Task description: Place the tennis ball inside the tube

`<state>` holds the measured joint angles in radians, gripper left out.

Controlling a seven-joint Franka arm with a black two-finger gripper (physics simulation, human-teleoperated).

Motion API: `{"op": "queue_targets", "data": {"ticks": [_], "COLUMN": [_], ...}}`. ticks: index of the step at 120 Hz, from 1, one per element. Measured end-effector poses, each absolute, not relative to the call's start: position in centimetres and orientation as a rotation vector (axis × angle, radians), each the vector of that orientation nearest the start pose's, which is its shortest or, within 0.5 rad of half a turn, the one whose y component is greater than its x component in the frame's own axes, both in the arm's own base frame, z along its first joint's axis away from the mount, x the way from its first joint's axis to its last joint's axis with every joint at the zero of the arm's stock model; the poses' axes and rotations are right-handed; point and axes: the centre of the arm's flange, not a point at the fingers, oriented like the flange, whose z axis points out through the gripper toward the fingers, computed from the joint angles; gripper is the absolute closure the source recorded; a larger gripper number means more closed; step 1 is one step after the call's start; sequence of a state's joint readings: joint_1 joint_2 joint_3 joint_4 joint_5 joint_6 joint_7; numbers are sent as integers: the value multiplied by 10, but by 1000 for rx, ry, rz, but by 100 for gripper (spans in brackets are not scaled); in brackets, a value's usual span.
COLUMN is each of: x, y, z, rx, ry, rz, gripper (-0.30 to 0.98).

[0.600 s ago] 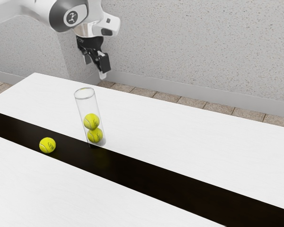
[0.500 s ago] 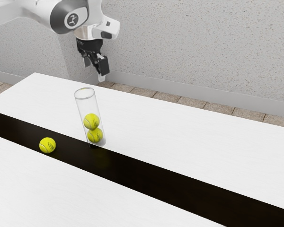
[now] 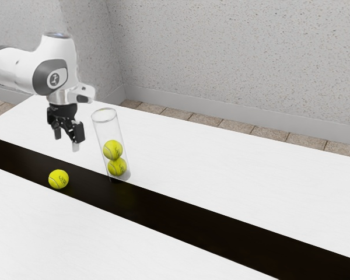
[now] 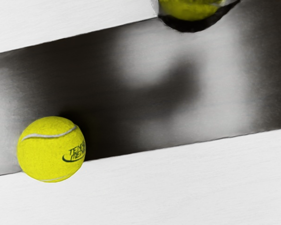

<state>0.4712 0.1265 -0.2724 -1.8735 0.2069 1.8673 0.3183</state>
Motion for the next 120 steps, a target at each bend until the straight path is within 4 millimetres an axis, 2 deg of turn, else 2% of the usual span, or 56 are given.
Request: {"op": "queue_targets", "data": {"ticks": [6,30,44,57,87,104,112,120], "x": [560,552,552,558,556,555,556,549], "y": [157,220,244,249,256,255,255,246], "z": [412,322,287,281,267,253,256,283], "rx": [-3019,-3080,-3092,-3095,-3133,-3158,-3160,-3143], "ry": [244,115,70,59,-11,-44,-54,-51], "rz": [249,280,255,198,152,160,149,119], "gripper": [0,0,0,1,26,28,32,36]}}
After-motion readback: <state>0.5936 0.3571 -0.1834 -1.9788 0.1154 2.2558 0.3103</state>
